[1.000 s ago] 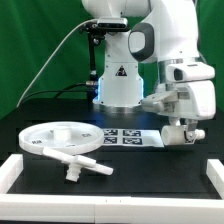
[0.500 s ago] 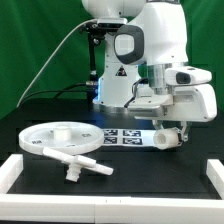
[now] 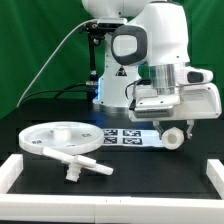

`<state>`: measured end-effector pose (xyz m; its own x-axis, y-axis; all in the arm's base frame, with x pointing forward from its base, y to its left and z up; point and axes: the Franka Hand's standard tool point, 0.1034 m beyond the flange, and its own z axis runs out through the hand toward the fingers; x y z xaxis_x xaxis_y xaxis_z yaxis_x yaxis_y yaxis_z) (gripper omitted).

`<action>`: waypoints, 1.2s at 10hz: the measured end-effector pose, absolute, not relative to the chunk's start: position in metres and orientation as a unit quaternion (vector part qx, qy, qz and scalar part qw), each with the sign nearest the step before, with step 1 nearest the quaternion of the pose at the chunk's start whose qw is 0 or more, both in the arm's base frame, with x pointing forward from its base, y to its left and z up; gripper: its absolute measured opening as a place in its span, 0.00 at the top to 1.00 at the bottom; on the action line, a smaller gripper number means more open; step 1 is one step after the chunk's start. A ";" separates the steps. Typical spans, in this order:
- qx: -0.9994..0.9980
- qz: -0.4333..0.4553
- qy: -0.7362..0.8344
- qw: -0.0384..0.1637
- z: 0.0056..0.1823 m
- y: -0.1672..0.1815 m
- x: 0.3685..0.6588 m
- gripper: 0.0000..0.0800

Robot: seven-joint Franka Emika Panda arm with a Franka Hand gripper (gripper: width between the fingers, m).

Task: Assemble round table

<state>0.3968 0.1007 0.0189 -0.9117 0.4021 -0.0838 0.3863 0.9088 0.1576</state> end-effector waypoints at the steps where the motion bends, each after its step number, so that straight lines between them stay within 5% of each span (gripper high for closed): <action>1: 0.204 0.066 0.975 0.057 0.019 0.099 0.398 0.50; 3: 0.205 0.065 0.975 0.056 0.018 0.098 0.397 0.27; 5: 0.207 0.064 0.975 0.056 0.018 0.096 0.398 0.21; 9: 0.209 0.063 0.974 0.056 0.019 0.094 0.398 0.19; 12: 0.239 0.064 0.965 0.086 0.055 0.091 0.403 0.19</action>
Offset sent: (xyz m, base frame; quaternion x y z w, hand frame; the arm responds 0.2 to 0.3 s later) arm 0.0000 0.0000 0.0000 0.0000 0.0000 0.0000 1.0000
